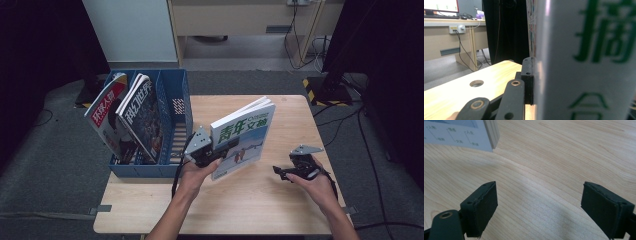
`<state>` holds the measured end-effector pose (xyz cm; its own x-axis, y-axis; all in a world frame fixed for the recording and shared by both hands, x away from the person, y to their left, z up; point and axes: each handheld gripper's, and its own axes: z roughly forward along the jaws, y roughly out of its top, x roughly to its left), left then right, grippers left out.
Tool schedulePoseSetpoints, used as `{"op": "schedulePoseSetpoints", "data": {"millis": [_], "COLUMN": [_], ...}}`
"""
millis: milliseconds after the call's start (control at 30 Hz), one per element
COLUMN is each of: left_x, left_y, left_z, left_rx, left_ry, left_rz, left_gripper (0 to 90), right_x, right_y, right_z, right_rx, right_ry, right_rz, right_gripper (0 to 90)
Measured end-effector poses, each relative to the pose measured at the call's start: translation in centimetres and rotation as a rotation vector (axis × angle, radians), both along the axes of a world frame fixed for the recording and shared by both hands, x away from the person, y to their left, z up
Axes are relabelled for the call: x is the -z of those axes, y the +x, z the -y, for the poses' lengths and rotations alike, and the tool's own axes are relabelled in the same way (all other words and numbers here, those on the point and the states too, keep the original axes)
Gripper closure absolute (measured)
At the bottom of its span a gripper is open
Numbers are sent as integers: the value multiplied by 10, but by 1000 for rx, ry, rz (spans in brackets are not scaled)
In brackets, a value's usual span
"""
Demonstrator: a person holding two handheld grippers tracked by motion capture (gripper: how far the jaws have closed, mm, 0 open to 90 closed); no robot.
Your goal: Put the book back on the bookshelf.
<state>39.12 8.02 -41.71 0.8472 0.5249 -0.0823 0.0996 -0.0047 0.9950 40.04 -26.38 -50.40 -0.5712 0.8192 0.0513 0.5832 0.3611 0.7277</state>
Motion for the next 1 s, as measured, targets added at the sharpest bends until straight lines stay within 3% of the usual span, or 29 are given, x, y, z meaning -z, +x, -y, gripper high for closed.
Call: {"op": "schedulePoseSetpoints", "data": {"millis": [367, 633, 1000], "left_x": [-19, -28, -38], "left_y": [4, 4, 7], "left_z": [-2, -2, -8], "left_rx": [-3, -6, -22], "left_ry": [-2, 22, 20], "left_rz": [25, 39, 47], "left_gripper": [737, 737, 737], "right_x": [-4, -6, -7], "right_y": [-3, -5, -6], "right_z": [9, 6, 10], "right_rx": [24, 24, 33], "right_ry": [16, 21, 26], "right_rz": [12, 22, 30], "right_gripper": [152, 154, 159]}}
